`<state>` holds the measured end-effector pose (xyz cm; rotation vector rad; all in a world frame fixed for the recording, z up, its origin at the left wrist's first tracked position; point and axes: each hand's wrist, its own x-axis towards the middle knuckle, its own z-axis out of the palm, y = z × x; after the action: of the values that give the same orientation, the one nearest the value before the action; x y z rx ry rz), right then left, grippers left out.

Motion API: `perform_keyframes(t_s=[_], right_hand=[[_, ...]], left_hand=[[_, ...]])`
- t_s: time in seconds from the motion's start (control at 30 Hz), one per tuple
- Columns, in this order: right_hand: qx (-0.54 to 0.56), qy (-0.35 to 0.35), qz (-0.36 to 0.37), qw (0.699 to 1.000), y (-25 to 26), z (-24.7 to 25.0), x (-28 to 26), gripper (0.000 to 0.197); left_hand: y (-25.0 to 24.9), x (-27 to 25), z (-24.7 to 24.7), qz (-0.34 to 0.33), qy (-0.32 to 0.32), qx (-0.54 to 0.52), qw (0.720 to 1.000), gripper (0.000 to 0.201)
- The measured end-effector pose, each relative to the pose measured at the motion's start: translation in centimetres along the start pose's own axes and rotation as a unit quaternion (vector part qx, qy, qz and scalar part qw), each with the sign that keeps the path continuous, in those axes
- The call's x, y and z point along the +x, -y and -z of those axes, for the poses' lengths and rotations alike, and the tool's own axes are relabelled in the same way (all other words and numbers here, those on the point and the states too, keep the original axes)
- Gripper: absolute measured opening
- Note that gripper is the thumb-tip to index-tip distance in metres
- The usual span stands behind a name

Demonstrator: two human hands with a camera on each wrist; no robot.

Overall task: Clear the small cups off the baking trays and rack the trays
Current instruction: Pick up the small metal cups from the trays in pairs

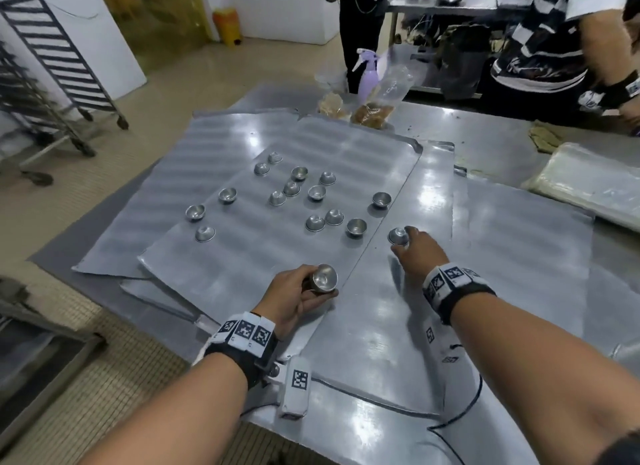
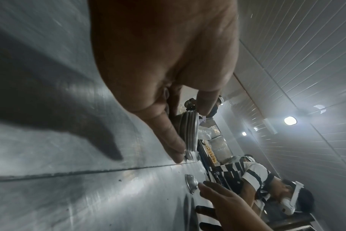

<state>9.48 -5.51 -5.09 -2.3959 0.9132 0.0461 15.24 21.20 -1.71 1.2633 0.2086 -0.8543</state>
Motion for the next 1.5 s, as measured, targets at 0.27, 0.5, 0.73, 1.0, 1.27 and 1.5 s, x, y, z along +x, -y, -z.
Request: perform_keyframes(t_s=[0.27,0.5,0.73,1.0,1.27,1.5], right_hand=[[-0.068,0.039,0.005,0.997,0.5,-1.1,1.8,0.042],[-0.029,-0.030,0.034,0.999,0.1,-1.9,0.3,0.023],[-0.035,-0.018,0.058,0.998,-0.4,-2.9,-2.6,0.030],[0.052,-0.052,0.032,0.997,-1.0,-3.5,-3.7,0.039],[0.113,-0.070,0.049,0.990,-1.6,-3.0,-4.9,0.023],[0.084,-0.052,0.060,0.993,-2.3,-3.0,-6.0,0.028]], left_hand=[[1.0,0.1,-0.2,0.004,-0.052,-0.023,0.998,0.021],[2.0,0.9,-1.1,0.020,-0.047,-0.010,0.999,0.019],[2.5,1.9,-2.5,0.024,-0.035,-0.013,0.999,0.025],[2.8,2.3,-3.7,0.024,-0.014,-0.017,0.999,0.028],[3.1,2.3,-4.0,0.022,0.003,-0.027,0.999,0.025],[3.6,2.1,-4.1,0.017,0.001,-0.020,1.000,0.026]])
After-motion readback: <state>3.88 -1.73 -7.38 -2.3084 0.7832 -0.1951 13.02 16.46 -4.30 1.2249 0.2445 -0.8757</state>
